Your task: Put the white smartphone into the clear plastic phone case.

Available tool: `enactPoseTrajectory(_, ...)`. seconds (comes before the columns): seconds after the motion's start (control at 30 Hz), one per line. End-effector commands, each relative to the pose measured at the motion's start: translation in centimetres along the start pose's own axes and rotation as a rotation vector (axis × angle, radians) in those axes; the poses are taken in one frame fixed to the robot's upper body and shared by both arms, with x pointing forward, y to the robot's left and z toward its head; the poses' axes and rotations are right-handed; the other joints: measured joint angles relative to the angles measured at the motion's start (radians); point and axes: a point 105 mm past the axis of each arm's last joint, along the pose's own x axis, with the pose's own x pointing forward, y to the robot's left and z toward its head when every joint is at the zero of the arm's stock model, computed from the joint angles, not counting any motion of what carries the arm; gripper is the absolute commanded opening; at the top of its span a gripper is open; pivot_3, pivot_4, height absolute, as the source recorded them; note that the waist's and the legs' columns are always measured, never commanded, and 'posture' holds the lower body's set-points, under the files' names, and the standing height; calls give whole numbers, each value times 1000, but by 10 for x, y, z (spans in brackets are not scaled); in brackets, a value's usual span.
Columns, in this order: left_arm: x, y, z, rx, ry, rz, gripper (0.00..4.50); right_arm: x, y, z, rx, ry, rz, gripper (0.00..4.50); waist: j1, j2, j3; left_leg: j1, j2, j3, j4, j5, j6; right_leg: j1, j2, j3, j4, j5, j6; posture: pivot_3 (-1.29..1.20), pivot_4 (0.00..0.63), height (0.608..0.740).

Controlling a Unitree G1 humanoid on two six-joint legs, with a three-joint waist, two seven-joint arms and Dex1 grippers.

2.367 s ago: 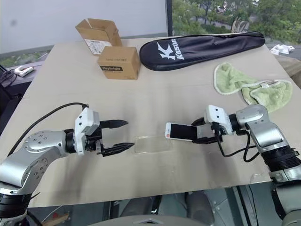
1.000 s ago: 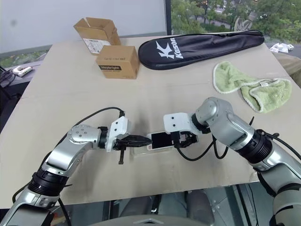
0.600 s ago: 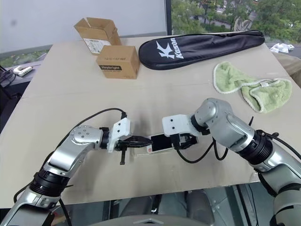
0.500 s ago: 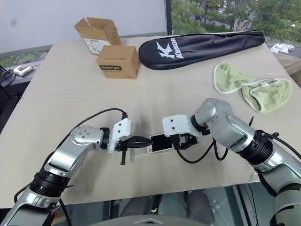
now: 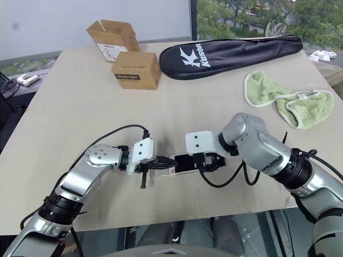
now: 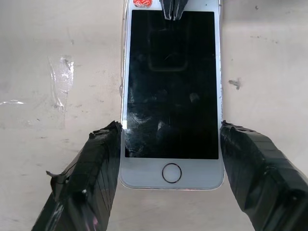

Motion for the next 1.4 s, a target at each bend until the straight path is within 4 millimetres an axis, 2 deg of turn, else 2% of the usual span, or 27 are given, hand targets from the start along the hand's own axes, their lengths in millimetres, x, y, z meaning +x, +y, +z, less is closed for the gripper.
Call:
enactPoseTrajectory(0.03,6,-5,-18,-41,57,-12,0,-10,-4,23,-68,-64,-46,4146,-1,0,0,0,0,0,0,0,0,0,0,0,0,0,0,0,150,740)
enactPoseTrajectory(0.07,6,-5,-18,-42,56,-13,0,-11,-3,24,-68,-70,-44,4428,-1,1,-1,0,0,0,0,0,0,0,0,0,0,0,0,0,150,740)
enactPoseTrajectory(0.37,10,-7,-22,-48,53,-19,0,-23,-3,15,-17,-68,-65,4428,2,0,-3,1,-1,0,2,0,0,1,0,-1,1,0,0,0,150,740)
enactPoseTrajectory(0.53,8,-7,-25,-49,58,-16,0,-38,-5,-6,71,-34,-112,4428,4,0,-3,1,-1,-1,2,0,0,2,0,-1,1,0,0,0,150,740)
enactPoseTrajectory(0.6,5,-3,-15,-37,18,4,0,-43,-5,-12,107,-31,-130,4428,3,0,-3,1,-1,-1,2,0,0,2,0,-1,1,0,0,0,150,740)
enactPoseTrajectory(0.67,0,5,7,-19,-58,30,0,-48,-5,-16,138,-37,-143,4428,2,0,-3,1,-1,-1,2,0,0,2,-1,-1,1,0,0,0,150,740)
enactPoseTrajectory(0.73,-18,17,36,-6,-141,71,0,-53,-5,-20,181,-52,-161,3913,0,-1,-2,0,-1,-1,2,0,0,1,-1,-1,1,0,0,0,150,740)
enactPoseTrajectory(0.8,-34,20,49,-11,-154,89,0,-54,-2,-25,208,-54,-163,3194,0,-2,-2,-1,0,-1,2,0,0,0,-1,-1,1,0,0,0,150,740)
enactPoseTrajectory(0.83,-40,19,48,-25,-129,89,0,-53,0,-29,220,-50,-163,2861,-1,-2,-2,-2,0,-1,2,0,0,0,-1,-1,1,0,0,0,150,740)
enactPoseTrajectory(0.97,-59,13,28,-40,26,86,0,-48,3,-46,233,2,-177,795,-5,-1,-2,-1,0,1,2,0,0,-1,0,1,0,0,0,0,150,740)
enactPoseTrajectory(1.03,-67,12,19,-70,66,111,0,-43,3,-52,239,23,-185,34,-3,-1,-2,-1,0,1,1,0,0,-1,0,1,-1,0,0,0,150,740)
enactPoseTrajectory(1.17,-74,7,-5,-113,149,137,0,-34,2,-59,233,59,-199,34,-1,-1,-2,-1,0,1,1,0,0,-1,-1,1,0,0,0,0,150,740)
enactPoseTrajectory(1.4,-59,2,-31,-139,187,116,0,-28,5,-58,227,65,-190,34,1,-1,-2,-2,0,0,1,0,0,-1,-1,0,0,0,0,0,150,740)
